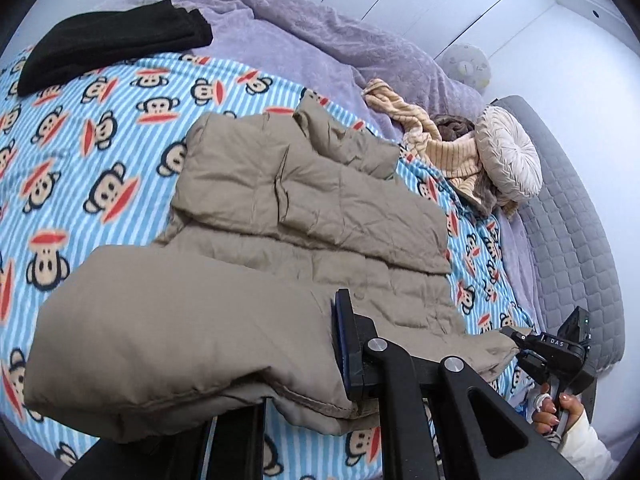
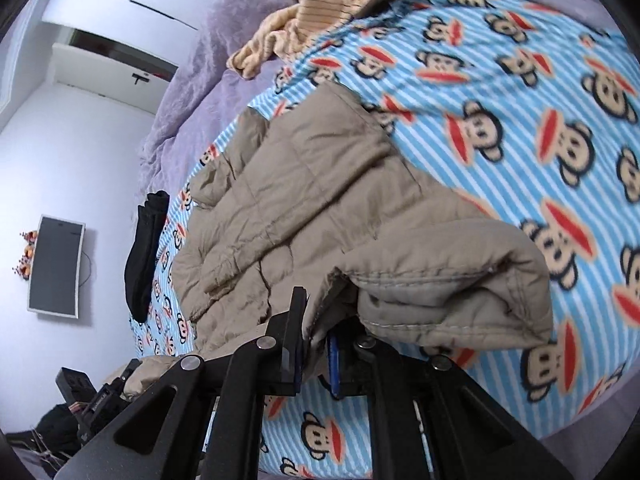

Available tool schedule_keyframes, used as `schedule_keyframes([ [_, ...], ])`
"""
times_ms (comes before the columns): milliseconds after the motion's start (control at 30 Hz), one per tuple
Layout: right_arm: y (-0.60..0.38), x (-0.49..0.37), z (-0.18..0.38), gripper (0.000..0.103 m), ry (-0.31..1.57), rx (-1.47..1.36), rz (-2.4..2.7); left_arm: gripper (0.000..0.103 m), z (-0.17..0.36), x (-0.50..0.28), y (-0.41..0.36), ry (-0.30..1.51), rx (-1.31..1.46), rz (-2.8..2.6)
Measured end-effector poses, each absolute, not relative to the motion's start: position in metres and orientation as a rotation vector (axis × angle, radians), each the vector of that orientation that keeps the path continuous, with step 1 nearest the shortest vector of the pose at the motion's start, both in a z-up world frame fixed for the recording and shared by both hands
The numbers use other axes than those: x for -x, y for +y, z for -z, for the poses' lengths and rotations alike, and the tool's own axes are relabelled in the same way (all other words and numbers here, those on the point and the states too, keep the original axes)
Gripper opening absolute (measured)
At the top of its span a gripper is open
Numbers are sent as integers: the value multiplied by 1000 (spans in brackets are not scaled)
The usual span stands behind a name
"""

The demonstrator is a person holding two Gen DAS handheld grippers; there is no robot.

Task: Fold large clothes
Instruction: 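Grasp the jacket hem with both tools and fold it up toward the collar, then release the hem with both tools and smooth the folded jacket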

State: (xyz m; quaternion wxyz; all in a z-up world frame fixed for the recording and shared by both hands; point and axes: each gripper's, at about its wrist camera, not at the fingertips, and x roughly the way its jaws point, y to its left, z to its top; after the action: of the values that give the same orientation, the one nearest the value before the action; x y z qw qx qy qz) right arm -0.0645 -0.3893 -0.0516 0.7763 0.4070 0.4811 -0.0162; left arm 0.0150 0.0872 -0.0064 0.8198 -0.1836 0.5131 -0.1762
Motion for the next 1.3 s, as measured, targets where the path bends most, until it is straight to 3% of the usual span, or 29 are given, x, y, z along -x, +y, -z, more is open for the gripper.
schedule_keyframes([
  [333,-399,-102,19,10,1026,-632,-101,15,-6,-133,67,981,380,221],
  [633,-392,-202,98,10,1087,-619,-22,15,77,-236,53,1076,262,140],
  [867,-392,-235,162,10,1097,-675,22,15,138,-272,46,1123,221,144],
  [1033,-384,-243,175,10,1069,-628,37,15,158,-284,40,1109,224,134],
  [1300,-395,-243,162,12,1094,-681,31,19,135,-278,37,1060,179,99],
])
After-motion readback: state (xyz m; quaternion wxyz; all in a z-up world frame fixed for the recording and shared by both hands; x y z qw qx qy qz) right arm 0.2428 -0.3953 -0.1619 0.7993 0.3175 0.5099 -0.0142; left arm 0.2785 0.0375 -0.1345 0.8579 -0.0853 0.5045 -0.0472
